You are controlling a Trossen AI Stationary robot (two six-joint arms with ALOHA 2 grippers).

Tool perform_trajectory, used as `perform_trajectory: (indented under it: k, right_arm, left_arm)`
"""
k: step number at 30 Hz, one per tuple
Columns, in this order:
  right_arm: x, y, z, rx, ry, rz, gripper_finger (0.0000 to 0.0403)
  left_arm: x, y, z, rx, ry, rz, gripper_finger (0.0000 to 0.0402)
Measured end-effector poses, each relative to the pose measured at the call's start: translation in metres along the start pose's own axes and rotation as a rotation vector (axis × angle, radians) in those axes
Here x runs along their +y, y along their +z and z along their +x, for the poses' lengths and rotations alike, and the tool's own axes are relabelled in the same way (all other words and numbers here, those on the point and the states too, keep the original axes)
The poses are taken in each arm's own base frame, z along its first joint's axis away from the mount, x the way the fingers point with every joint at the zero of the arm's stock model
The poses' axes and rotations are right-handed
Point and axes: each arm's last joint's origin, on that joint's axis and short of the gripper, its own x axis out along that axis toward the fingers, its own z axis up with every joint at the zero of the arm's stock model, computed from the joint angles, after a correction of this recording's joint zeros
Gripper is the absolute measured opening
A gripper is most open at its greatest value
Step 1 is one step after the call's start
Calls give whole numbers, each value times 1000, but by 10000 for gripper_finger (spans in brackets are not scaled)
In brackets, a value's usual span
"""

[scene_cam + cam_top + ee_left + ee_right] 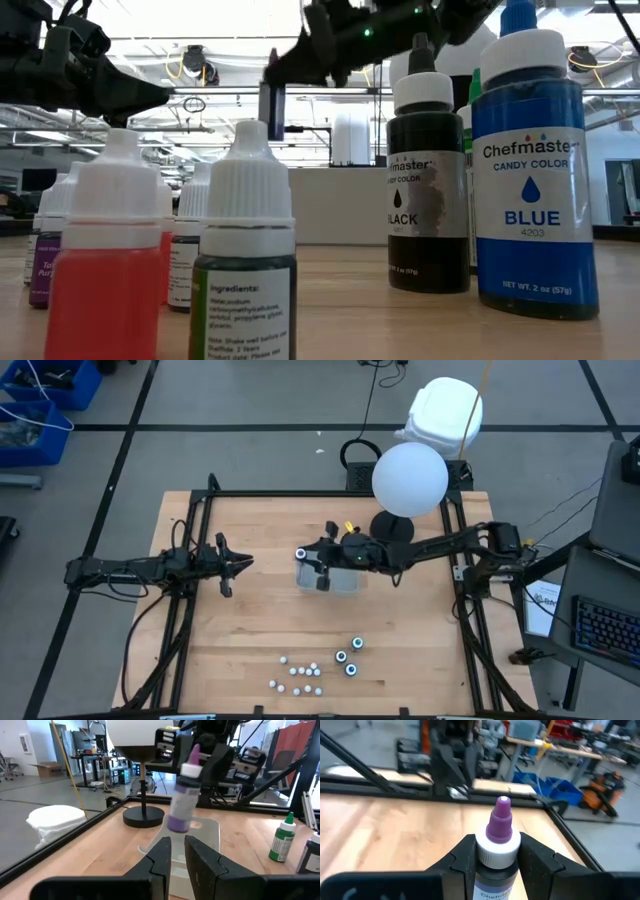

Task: Pick & Place food coloring
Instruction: Put the large purple food coloring bottle into the gray bin

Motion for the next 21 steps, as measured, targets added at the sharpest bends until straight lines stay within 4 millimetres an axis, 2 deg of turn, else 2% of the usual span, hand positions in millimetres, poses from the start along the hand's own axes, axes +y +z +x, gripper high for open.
perform_trajectory:
  k: [7,16,21]
  right_arm:
    - [-2,-17,12,47,-40,2,106]
    - [-6,-36,5,-12,-80,55,106]
    - [-6,-47,4,45,-80,48,106]
  left_arm:
    - [0,-1,0,6,-1,-17,63]
    - [0,-1,0,14,-2,-60,63]
    - [0,-1,0,14,-2,-61,63]
